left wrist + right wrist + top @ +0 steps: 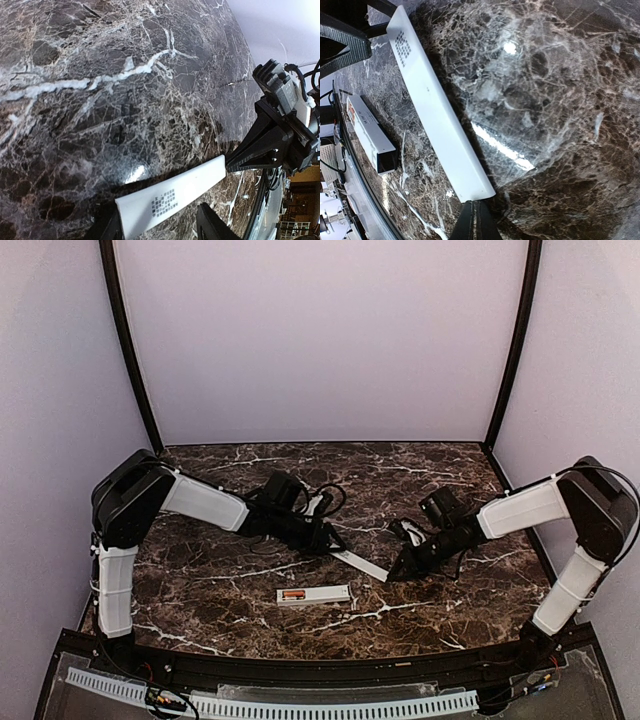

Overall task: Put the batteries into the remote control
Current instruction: Pick up the battery cover from the center of the board.

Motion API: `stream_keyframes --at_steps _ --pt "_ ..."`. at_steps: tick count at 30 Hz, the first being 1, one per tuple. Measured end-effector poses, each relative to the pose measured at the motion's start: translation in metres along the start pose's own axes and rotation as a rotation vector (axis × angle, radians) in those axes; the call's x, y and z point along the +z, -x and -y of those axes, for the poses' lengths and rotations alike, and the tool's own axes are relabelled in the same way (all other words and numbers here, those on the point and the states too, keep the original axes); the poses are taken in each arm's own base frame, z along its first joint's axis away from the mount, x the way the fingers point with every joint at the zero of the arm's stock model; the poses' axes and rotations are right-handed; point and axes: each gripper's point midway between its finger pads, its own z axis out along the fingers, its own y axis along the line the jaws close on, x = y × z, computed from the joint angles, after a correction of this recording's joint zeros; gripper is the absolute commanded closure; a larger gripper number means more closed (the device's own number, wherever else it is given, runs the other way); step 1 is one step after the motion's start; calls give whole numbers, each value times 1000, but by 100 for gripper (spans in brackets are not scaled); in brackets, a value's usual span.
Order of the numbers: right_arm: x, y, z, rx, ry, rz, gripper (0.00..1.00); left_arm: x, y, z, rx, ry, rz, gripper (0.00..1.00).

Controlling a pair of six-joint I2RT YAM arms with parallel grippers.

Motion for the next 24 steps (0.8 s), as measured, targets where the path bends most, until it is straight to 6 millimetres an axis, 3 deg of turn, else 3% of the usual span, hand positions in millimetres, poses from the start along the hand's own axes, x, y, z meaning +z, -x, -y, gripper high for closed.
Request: stream_keyframes --at_steps 9,15,19,24 --pt "1 0 0 -3 3 2 97 2 -3 -1 -24 -19 -9 66" --pt "1 0 0 -4 6 2 98 4 -12 2 -64 -75 -28 79" --pt "2 0 -1 -4 9 0 97 4 -11 4 -93 -116 -21 94" --pt "1 0 -1 -10 11 3 87 -3 2 19 -101 -220 16 100"
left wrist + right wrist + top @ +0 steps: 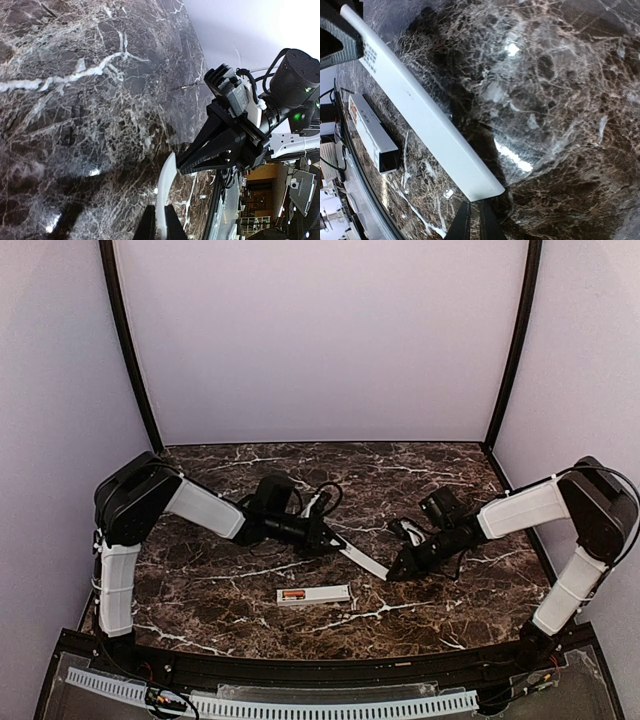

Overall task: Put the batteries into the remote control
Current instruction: Pick up the battery cover from the center of the board.

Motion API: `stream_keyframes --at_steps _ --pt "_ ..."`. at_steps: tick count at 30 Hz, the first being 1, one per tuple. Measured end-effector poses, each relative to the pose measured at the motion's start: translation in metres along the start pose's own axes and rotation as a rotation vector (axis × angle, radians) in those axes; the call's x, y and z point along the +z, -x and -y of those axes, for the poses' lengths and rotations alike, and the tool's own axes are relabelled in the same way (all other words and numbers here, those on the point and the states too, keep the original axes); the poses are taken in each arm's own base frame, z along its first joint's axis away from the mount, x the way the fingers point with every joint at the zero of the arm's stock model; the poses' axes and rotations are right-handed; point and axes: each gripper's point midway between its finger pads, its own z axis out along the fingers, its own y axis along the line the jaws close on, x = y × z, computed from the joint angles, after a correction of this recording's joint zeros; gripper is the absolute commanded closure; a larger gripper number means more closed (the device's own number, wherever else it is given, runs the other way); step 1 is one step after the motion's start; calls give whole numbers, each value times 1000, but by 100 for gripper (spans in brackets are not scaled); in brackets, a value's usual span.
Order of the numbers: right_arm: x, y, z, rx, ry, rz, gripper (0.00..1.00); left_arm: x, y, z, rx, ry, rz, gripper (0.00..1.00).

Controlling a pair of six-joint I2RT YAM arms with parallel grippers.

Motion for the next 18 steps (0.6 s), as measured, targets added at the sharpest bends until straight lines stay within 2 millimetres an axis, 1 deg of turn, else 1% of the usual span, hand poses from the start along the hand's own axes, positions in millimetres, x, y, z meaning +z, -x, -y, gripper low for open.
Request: stream_keyframes --at_steps 2,4,6,8,10,13,16,18 --pt "-3 2 -1 -14 -5 10 77 -3 2 2 -13 -27 11 100" --pt "-9 4 -4 -25 -12 24 70 -4 0 2 -20 -42 14 100" --pt "-19 9 -11 -57 -11 54 63 -5 -2 1 -26 -50 13 100" --pt "-33 16 -21 -96 -6 98 58 -7 -2 1 -21 -52 12 100" --pt "-48 25 -34 -144 4 148 57 -11 -3 4 1 -52 4 100" --pt "-70 42 -57 -242 33 226 57 -21 -3 23 74 -65 -8 99" --pt "-82 54 -78 -321 84 258 58 -36 -3 47 171 -81 -26 100" --pt "-86 57 -89 -363 119 261 58 -47 -3 67 245 -103 -39 100"
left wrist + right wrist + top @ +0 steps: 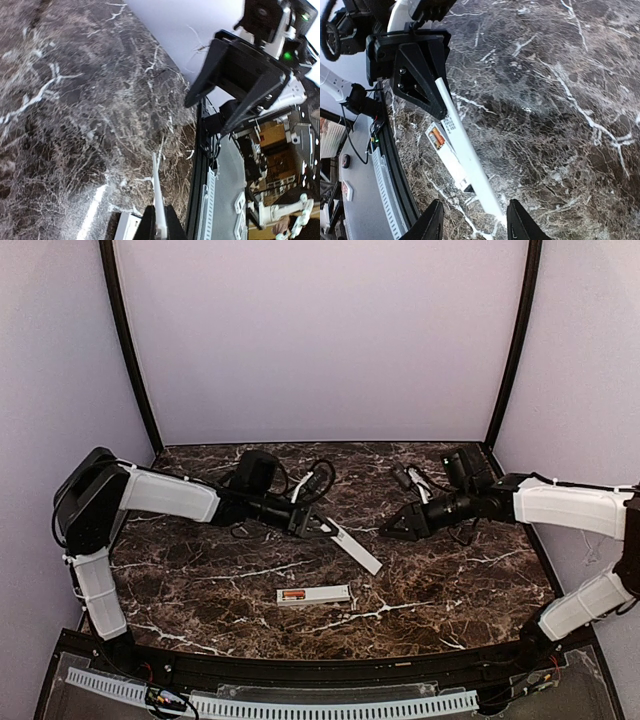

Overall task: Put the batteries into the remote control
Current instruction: Pick up the battery cover from the center of the board, then pass from the left arm to the right

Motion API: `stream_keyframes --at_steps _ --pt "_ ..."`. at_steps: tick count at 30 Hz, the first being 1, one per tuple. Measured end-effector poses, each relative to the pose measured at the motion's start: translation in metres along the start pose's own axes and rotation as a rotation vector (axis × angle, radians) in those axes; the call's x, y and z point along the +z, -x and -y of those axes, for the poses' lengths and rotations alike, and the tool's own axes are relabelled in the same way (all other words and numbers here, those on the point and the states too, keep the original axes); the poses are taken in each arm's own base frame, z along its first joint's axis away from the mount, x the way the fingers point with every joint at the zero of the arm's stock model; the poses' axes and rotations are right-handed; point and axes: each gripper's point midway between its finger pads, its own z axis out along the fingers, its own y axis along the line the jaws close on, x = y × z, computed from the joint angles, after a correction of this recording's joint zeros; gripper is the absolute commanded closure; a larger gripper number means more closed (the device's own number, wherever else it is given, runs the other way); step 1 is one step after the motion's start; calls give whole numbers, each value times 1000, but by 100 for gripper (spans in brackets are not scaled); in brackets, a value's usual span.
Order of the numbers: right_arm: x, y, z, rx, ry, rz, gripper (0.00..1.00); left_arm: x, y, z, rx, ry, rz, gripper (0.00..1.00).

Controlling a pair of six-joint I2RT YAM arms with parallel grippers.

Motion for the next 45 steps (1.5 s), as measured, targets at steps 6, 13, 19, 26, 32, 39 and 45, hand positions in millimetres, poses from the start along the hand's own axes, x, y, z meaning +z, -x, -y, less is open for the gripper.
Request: stream_keyframes --at_steps 6,13,19,26,32,39,45 --pt "3 14 -38 -107 149 -17 62 -19 17 56 198 -82 -37 100" --pt "19 13 -76 -189 284 -85 75 -15 6 81 270 -130 -112 100" --pt "27 2 -79 -185 316 -132 90 -14 -2 82 264 -137 -138 100" --pt "31 -3 -84 -176 356 -149 100 -14 -3 84 264 -150 -141 91" --pt "32 3 -87 -152 365 -131 100 -15 7 75 271 -90 -103 30" --pt "33 14 -65 -73 261 -41 100 -51 38 55 295 143 115 1" --pt "15 71 -38 -1 39 226 100 -84 60 44 319 368 324 1"
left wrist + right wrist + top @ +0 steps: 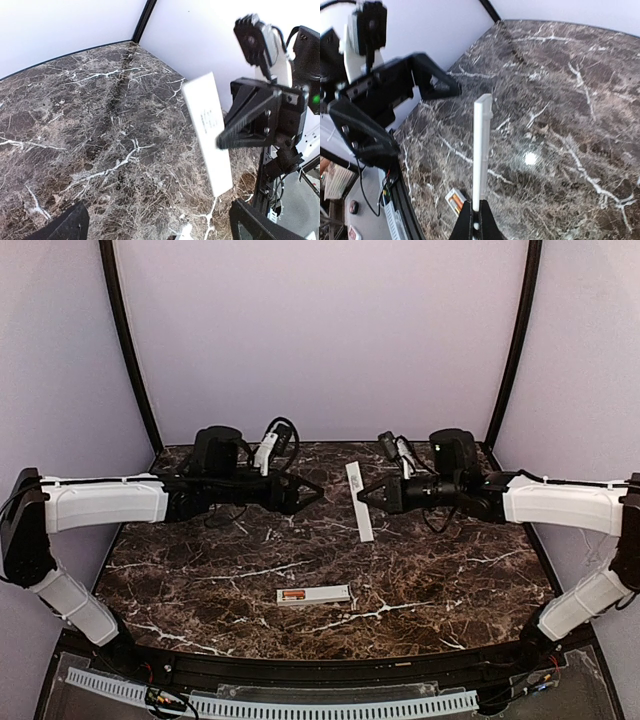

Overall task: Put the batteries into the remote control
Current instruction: Pass from the left arm to the right, then pass from the right arm to the left

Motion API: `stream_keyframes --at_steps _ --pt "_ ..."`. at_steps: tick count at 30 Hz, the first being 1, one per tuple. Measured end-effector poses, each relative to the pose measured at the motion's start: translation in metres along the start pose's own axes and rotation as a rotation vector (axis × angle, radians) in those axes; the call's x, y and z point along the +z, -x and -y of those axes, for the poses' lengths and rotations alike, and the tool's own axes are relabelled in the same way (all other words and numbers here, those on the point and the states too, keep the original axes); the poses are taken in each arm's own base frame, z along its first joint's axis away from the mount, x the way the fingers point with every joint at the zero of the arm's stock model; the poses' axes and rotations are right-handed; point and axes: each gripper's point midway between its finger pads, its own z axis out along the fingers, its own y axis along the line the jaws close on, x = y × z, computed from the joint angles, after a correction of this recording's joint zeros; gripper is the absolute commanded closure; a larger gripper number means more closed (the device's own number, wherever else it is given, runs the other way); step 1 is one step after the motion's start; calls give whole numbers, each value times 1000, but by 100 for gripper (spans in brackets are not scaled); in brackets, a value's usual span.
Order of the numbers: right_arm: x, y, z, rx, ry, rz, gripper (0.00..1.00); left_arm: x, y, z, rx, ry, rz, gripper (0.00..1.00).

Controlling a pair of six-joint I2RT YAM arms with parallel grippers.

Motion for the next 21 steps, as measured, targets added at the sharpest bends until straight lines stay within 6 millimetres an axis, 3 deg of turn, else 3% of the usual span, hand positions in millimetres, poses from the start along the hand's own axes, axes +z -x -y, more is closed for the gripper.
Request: stream_keyframes --at_steps 3,6,12,21 --pt "-8 34 4 23 -67 154 100 11 -5 7 24 60 -2 4" --pt "-13 54 9 46 -114 261 100 30 -12 23 44 71 -26 8" --pt "-12 61 7 80 -162 350 100 53 -26 29 30 90 -71 14" --pt "-7 69 -5 93 -140 408 100 73 -18 27 -13 107 -70 29"
